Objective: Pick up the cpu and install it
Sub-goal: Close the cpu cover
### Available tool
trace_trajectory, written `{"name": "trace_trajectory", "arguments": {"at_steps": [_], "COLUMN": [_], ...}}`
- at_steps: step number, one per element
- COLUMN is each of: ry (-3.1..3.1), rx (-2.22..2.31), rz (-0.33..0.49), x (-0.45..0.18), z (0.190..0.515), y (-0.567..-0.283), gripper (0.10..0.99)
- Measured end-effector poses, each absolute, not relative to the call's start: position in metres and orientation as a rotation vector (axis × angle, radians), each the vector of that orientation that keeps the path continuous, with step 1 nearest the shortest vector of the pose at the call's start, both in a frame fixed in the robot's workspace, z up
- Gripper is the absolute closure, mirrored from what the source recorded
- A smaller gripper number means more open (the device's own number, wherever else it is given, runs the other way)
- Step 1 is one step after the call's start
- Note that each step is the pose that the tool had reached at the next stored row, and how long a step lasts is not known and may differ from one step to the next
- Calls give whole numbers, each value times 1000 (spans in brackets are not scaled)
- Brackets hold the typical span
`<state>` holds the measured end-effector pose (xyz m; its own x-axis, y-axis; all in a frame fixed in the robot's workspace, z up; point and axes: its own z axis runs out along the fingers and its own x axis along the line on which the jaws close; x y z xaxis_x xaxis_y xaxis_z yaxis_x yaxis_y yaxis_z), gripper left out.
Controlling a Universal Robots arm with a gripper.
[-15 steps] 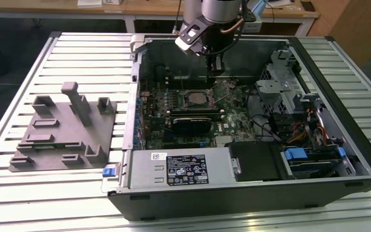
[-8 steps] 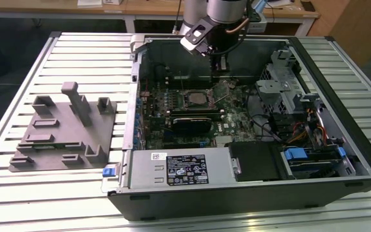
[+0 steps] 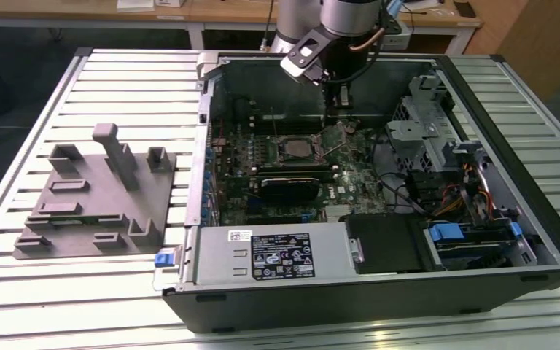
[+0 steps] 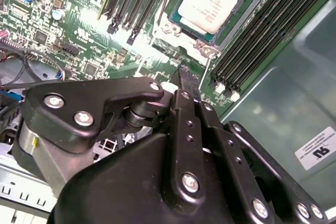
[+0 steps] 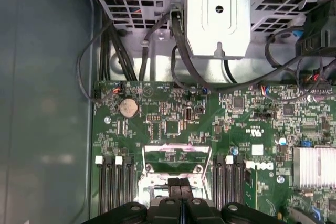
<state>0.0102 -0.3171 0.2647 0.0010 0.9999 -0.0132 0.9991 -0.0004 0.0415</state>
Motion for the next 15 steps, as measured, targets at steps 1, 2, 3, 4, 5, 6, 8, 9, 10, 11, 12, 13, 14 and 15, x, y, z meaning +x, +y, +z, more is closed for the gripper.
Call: {"name": "trace_trajectory", "arguments": {"at_steps": [1,2,3,4,5,6,8,9,10,11,12,13,14,15], "ry": [2193,2193,2193,2193,2193,2194,2194,2194,2194,2194,2194,2194,2194,2194], "rx": [2195,2195,2195,2195,2195,2195,2195,2195,2196,2196,2196,2196,2196,2196], "rz": [31,31,31,30,30,29,29,29,29,29,29,29,29,29], "x": [11,11,12,14,16,17,21,22,24,25,27,28,30,31], "z": [265,264,264,264,264,264,263,263,263,263,263,263,262,262], "y": [-317,-317,-317,-317,-317,-317,-317,-317,-317,-317,-317,-317,-317,-317], "gripper": [980,980,980,980,980,980,980,980,980,980,980,980,980,980]}}
